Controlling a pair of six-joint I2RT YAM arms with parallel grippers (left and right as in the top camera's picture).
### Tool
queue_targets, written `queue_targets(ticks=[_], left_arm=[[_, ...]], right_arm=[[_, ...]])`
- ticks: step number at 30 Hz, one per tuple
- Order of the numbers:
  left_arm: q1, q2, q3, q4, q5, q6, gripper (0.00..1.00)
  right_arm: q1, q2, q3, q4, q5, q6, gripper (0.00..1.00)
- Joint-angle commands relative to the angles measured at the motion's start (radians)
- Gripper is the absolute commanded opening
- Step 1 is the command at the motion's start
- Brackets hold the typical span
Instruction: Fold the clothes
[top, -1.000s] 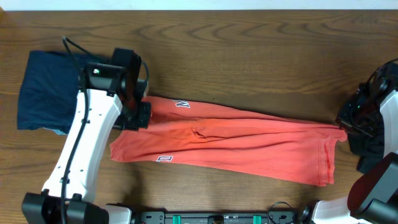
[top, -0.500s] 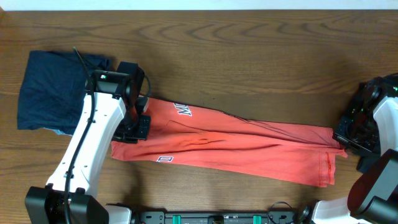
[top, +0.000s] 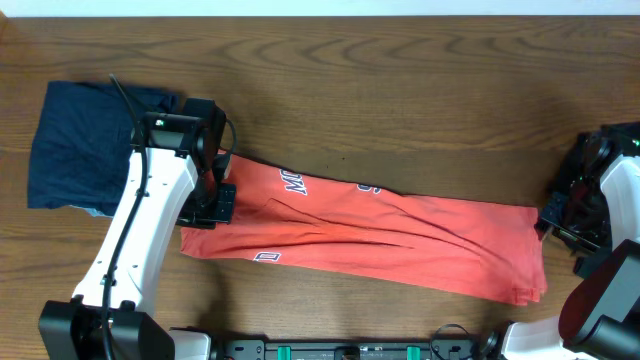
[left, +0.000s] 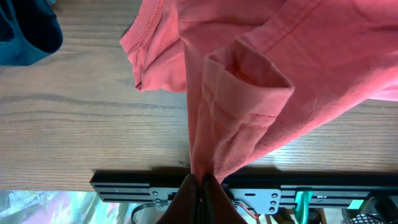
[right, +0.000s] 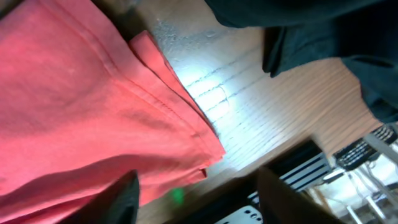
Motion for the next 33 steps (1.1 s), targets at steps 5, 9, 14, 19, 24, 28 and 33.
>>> queue_targets(ticks=[5,9,14,19,24,28,33], left_arm=[[0.005,0.000,0.001,0.002,-0.023,-0.013,0.12],[0.005,0.000,0.001,0.016,-0.001,-0.020,0.14],[0.005,0.000,0.001,0.042,0.065,-0.020,0.17],[0.005,0.000,-0.027,0.041,0.064,-0.032,0.40],[0.005,0.000,-0.153,0.105,0.064,-0.065,0.54],[0.005,0.000,-0.264,0.240,0.098,-0.102,0.61],[0.005,0.000,-0.359,0.335,0.121,-0.102,0.61]], right_arm=[[0.000,-0.016,-0.001,0.037,-0.053,-0.013,0.73],[0.000,-0.016,-0.001,0.114,-0.226,-0.080,0.73],[0.000,-0.016,-0.001,0.200,-0.370,-0.084,0.72],[0.000,-0.016,-0.001,0.237,-0.436,-0.084,0.72],[0.000,-0.016,-0.001,0.240,-0.436,-0.084,0.73],[0.000,-0.016,-0.001,0.253,-0.436,-0.084,0.73],[0.000,-0.016,-0.001,0.269,-0.436,-0.084,0.73]])
